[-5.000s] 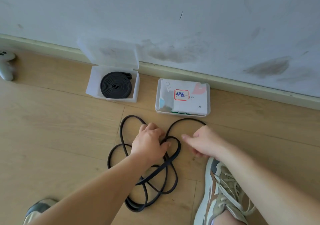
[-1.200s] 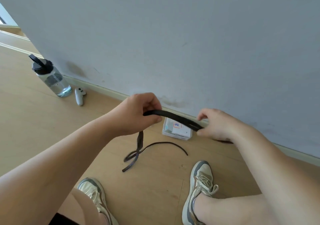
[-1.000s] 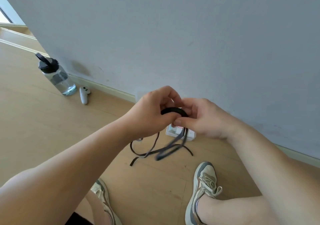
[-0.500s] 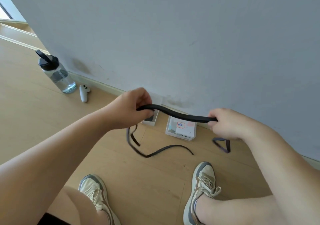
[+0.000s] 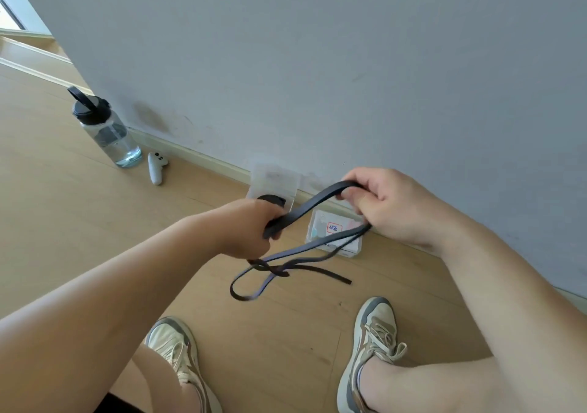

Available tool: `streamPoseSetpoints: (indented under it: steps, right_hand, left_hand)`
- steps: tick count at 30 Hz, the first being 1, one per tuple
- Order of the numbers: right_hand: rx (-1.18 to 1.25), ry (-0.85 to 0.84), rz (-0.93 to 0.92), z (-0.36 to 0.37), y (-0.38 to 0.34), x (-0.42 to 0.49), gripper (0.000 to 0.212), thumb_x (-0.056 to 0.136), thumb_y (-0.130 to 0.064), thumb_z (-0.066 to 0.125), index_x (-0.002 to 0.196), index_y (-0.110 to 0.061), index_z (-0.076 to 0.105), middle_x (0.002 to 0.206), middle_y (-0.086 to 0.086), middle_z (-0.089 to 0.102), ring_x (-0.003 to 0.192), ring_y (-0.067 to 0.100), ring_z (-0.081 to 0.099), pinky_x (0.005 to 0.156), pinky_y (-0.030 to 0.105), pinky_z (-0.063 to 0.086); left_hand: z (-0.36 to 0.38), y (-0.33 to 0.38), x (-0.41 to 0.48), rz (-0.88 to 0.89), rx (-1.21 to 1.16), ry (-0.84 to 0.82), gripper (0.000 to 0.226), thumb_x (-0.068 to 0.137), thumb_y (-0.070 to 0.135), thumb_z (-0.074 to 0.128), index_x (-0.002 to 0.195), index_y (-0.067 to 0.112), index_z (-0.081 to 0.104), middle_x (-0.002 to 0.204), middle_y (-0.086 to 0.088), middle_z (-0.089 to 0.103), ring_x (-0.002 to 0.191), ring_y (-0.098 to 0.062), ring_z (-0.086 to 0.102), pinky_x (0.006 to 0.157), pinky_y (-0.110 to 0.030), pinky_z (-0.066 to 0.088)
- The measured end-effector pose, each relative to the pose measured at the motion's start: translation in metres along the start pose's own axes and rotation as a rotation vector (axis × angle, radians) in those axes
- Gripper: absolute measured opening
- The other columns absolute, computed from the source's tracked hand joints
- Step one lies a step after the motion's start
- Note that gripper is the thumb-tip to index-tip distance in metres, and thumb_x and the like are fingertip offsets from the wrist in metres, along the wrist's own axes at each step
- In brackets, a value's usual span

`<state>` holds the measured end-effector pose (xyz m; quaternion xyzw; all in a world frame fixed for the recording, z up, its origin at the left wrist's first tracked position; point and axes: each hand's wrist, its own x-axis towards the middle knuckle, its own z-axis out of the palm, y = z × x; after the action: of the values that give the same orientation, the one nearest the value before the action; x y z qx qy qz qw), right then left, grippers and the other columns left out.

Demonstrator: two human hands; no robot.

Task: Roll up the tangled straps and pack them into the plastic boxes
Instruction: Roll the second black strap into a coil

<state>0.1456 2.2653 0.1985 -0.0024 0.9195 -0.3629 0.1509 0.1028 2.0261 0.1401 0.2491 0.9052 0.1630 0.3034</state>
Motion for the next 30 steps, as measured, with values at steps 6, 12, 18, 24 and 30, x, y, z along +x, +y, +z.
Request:
streamPoseSetpoints:
  steps: [6,12,18,24,30]
  right_hand:
    - [-0.34,-0.022,0.308,-0.03,0.036,-0.008,0.017,0.104,-0.027,0.05,0.097,-0.023,0.065,0.086,0.004,0.065,0.073,0.02,0.057,0.062,0.032,0.04]
    - [-0.38,-0.22,0.298,-0.009,0.037,-0.008,0.056,0.091,-0.039,0.072,0.142,-0.038,0.051,0.139,-0.016,0.059,0.127,0.012,0.058,0.107,0.029,0.043]
    - [0.093,-0.248,0.019,0.016,0.01,0.005,0.026,0.095,-0.032,0.067,0.119,-0.04,0.066,0.104,-0.007,0.077,0.107,0.01,0.071,0.103,0.044,0.053]
    - [-0.067,-0.274,0.092,0.003,0.005,0.004,0.011,0.097,-0.038,0.063,0.098,-0.034,0.073,0.076,-0.006,0.063,0.07,0.01,0.055,0.07,0.031,0.046]
    - [-0.174,-0.143,0.29,-0.021,0.028,-0.003,0.017,0.104,-0.031,0.052,0.103,-0.027,0.068,0.079,-0.01,0.056,0.07,0.007,0.052,0.064,0.027,0.037]
  left_hand:
    - [-0.009,-0.024,0.002,-0.043,-0.146,0.101,0.013,0.091,0.032,0.071,0.102,0.028,0.065,0.093,0.007,0.07,0.086,-0.015,0.067,0.083,-0.035,0.057]
    - [-0.02,0.017,-0.015,0.105,-0.53,0.298,0.008,0.089,0.026,0.08,0.095,0.029,0.076,0.083,0.003,0.076,0.075,-0.014,0.071,0.069,-0.022,0.055]
    - [0.005,0.047,-0.003,0.169,-0.525,0.371,0.017,0.09,0.027,0.076,0.102,0.034,0.067,0.076,0.013,0.072,0.064,-0.003,0.062,0.064,-0.016,0.048]
    - [-0.004,0.029,0.009,0.153,-0.355,0.121,0.03,0.081,0.026,0.082,0.097,0.036,0.059,0.075,0.012,0.066,0.063,-0.005,0.061,0.061,-0.02,0.052]
    - [0.001,0.014,0.017,0.058,-0.202,-0.005,0.011,0.087,0.029,0.073,0.087,0.03,0.062,0.076,0.009,0.064,0.063,-0.001,0.06,0.062,-0.018,0.045]
